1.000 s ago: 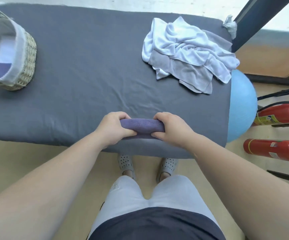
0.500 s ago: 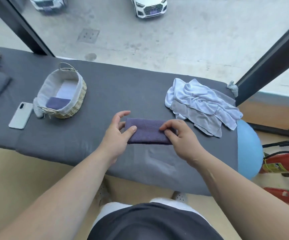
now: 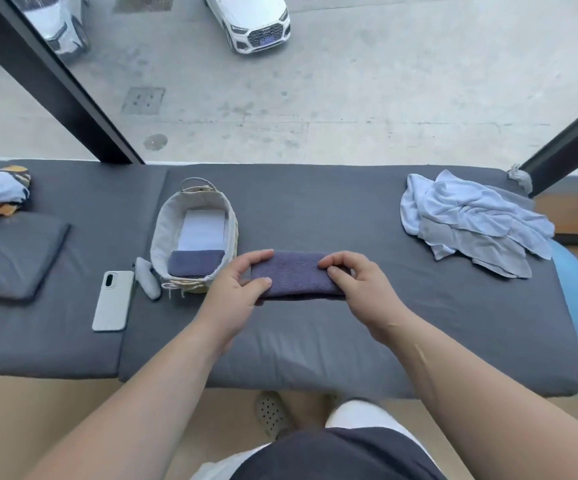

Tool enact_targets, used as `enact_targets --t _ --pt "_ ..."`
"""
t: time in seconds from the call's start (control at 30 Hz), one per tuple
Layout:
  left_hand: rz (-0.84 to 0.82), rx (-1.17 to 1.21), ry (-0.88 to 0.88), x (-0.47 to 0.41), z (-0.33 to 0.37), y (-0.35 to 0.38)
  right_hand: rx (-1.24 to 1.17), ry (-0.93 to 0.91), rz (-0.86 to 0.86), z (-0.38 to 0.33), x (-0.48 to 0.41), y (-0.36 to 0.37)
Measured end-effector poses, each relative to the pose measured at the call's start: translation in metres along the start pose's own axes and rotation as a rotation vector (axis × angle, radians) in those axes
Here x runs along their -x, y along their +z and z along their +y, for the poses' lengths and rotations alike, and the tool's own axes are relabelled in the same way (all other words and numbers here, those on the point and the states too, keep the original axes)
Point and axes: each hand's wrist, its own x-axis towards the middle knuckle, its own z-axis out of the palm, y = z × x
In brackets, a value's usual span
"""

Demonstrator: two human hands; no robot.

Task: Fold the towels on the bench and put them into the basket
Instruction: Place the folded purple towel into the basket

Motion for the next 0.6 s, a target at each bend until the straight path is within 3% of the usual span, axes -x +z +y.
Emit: enact_targets --t 0.4,0.6 --pt "0.070 -0.053 -0.144 -0.063 -0.030 -0.116 0.064 0.008 -0.148 -0.019 -0.080 0.113" --pt "-0.031 -0.044 -0.209 -0.117 -0.052 -0.185 0.160 0.085 -0.133 -0.025 -0.122 0.181"
